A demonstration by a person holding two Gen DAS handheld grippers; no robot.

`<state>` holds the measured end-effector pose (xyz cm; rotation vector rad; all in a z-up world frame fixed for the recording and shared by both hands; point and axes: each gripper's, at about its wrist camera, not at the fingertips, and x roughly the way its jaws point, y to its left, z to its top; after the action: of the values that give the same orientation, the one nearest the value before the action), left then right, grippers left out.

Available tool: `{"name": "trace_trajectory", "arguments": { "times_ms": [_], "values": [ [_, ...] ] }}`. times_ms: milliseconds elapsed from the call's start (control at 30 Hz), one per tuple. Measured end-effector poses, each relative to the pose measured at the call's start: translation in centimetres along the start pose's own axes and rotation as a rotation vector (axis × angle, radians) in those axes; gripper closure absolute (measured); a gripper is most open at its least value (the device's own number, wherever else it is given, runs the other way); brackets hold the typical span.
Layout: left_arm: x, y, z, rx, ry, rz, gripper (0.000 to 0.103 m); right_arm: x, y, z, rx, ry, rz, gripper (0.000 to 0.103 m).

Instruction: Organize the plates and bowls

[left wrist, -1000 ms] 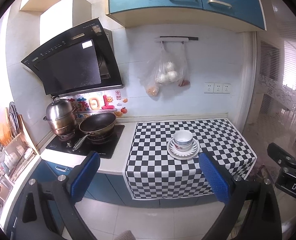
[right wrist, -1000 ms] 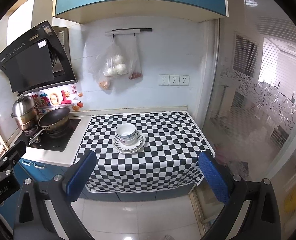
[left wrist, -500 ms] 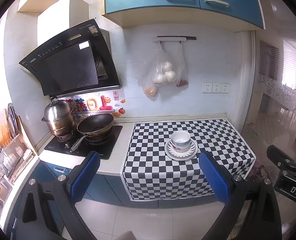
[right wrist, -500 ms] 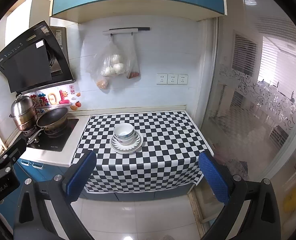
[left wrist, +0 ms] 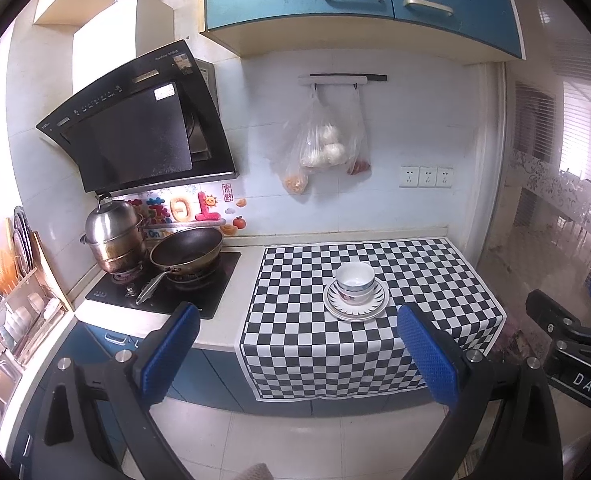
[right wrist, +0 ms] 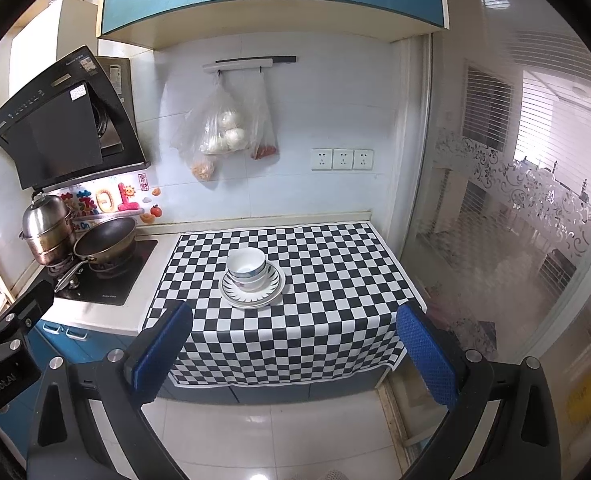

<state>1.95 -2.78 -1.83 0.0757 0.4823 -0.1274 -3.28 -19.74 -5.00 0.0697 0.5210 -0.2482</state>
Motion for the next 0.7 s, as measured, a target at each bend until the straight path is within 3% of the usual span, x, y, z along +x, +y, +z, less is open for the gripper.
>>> {"name": "trace_trajectory", "arguments": {
  "times_ms": [700],
  "values": [
    [0.3,-0.26,0.07,-0.005,-0.002,-0.001,0.002,0.07,0.26,0.16,-0.003,-0.002,-0.014,0.0]
  ]
}}
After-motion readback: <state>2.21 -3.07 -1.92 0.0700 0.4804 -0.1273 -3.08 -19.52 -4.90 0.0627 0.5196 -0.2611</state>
